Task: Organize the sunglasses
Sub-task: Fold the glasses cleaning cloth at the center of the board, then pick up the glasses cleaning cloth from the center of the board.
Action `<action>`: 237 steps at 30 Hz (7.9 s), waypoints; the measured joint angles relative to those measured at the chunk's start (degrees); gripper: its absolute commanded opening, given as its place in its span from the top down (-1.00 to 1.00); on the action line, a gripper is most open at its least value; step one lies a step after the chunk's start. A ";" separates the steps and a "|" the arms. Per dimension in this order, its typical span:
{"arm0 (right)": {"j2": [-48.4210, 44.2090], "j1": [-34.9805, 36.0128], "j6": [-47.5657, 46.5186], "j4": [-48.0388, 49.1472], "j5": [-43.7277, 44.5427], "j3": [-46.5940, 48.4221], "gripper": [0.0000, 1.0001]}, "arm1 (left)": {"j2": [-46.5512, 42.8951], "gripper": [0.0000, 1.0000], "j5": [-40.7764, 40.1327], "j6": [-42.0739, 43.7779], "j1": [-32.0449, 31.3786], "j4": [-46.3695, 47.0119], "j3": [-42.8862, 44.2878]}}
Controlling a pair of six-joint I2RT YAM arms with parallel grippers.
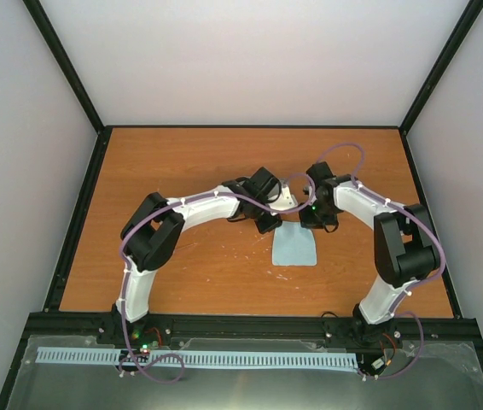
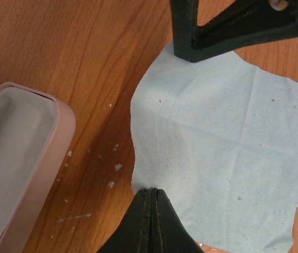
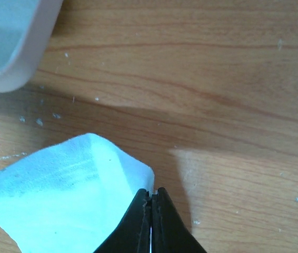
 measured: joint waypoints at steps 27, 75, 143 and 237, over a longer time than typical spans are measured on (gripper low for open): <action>-7.08 0.00 0.00 1.05 -0.87 -10.03 0.94 | -4.17 0.99 2.25 -1.29 -3.87 0.07 -7.41; -15.78 0.04 3.04 1.49 -7.80 -18.21 0.56 | -6.49 0.70 2.38 -2.36 -8.79 0.20 -12.39; -3.98 2.45 4.66 0.94 1.33 -11.32 0.40 | -5.40 0.41 0.07 -2.78 -1.57 2.80 -13.42; -3.67 2.43 4.37 0.74 3.08 -11.13 0.94 | -1.88 0.99 -1.29 -2.99 -4.76 5.40 -11.61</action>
